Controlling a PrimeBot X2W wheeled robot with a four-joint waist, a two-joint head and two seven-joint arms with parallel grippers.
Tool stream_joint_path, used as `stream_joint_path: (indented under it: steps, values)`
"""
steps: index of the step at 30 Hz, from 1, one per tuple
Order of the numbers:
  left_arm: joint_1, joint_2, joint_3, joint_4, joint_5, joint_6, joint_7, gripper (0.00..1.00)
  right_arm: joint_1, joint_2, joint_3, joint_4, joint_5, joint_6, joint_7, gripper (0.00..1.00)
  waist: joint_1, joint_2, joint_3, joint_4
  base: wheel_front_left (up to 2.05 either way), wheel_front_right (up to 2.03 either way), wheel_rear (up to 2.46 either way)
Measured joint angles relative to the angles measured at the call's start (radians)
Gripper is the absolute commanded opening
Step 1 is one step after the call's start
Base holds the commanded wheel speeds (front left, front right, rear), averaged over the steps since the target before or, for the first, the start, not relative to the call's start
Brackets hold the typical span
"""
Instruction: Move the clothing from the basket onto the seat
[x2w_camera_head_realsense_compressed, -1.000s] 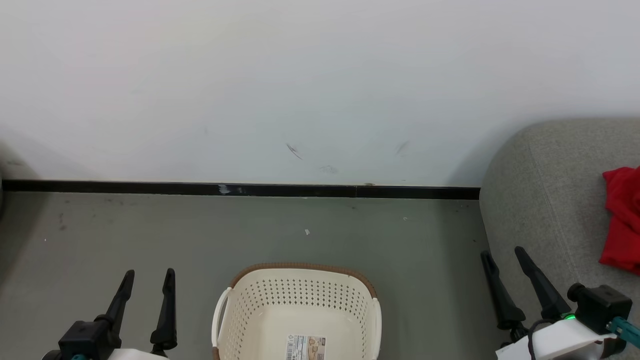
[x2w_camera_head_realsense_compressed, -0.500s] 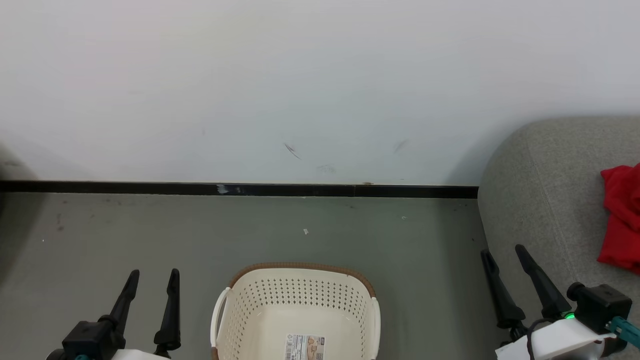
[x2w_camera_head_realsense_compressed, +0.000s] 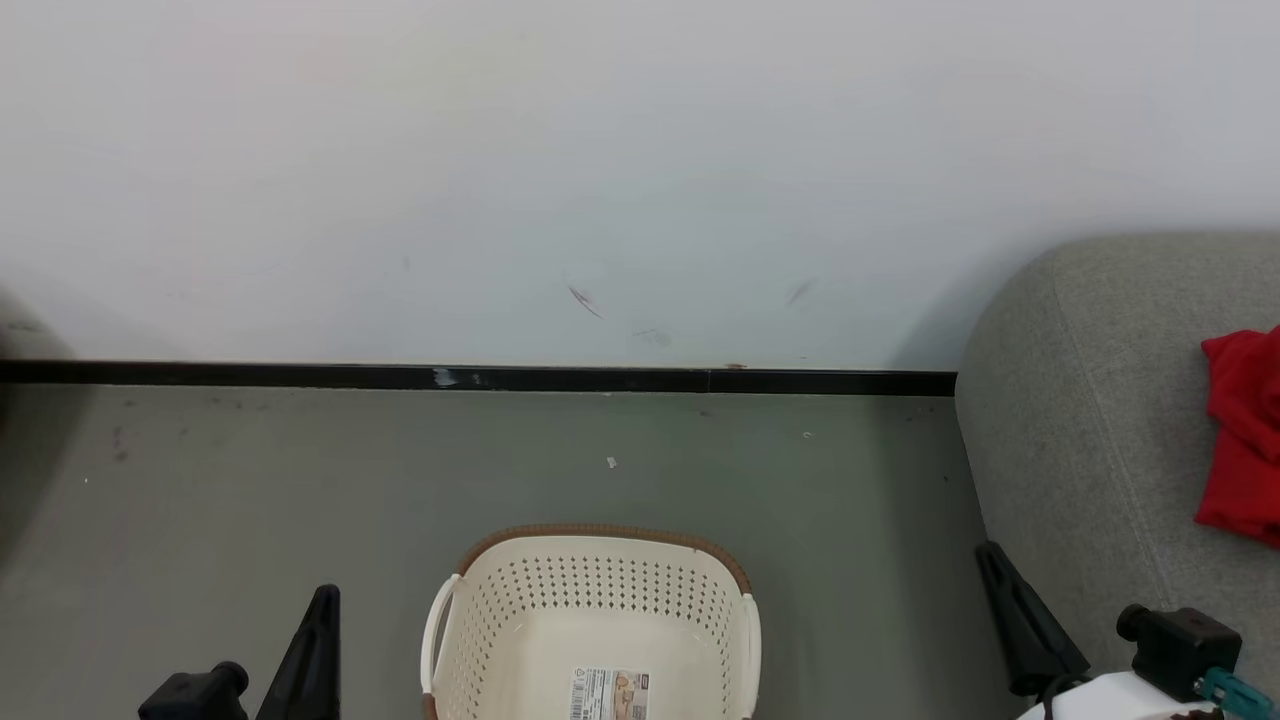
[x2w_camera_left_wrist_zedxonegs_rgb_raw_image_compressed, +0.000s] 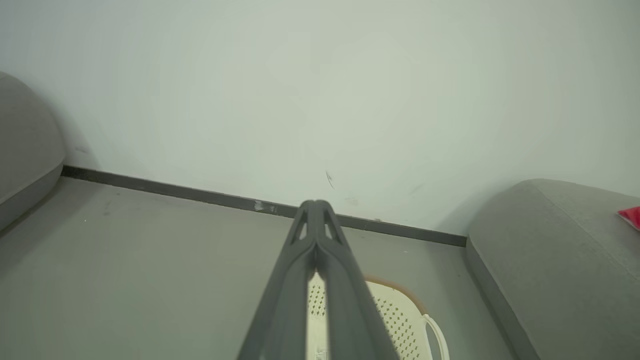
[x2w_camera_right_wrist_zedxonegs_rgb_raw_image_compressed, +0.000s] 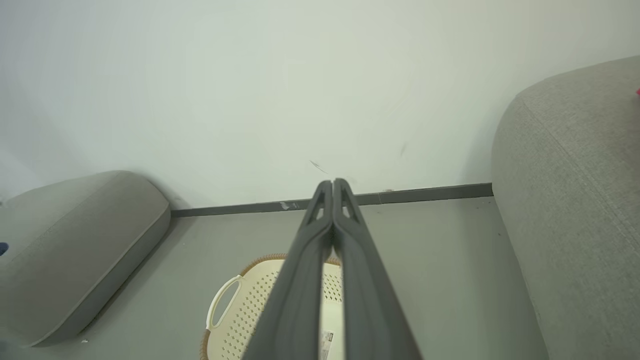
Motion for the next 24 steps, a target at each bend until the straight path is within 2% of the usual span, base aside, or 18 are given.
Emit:
stream_joint_path:
  steps: [12, 24]
  values:
    - [-0.003, -0.012, 0.029, 0.012, -0.173, -0.023, 0.052, 0.00, -0.001, 0.003, -0.014, -0.003, 0.207, 0.000, 0.028, 0.00, 0.0010, 0.0000, 0.002, -0.001, 0.00, 0.00, 0.00]
    - [-0.008, -0.023, 0.059, 0.023, -0.312, -0.044, 0.097, 0.00, -0.006, 0.001, -0.026, 0.016, 0.382, 0.000, 0.071, 0.00, 0.0109, 0.0000, -0.003, -0.002, 0.00, 0.00, 0.00]
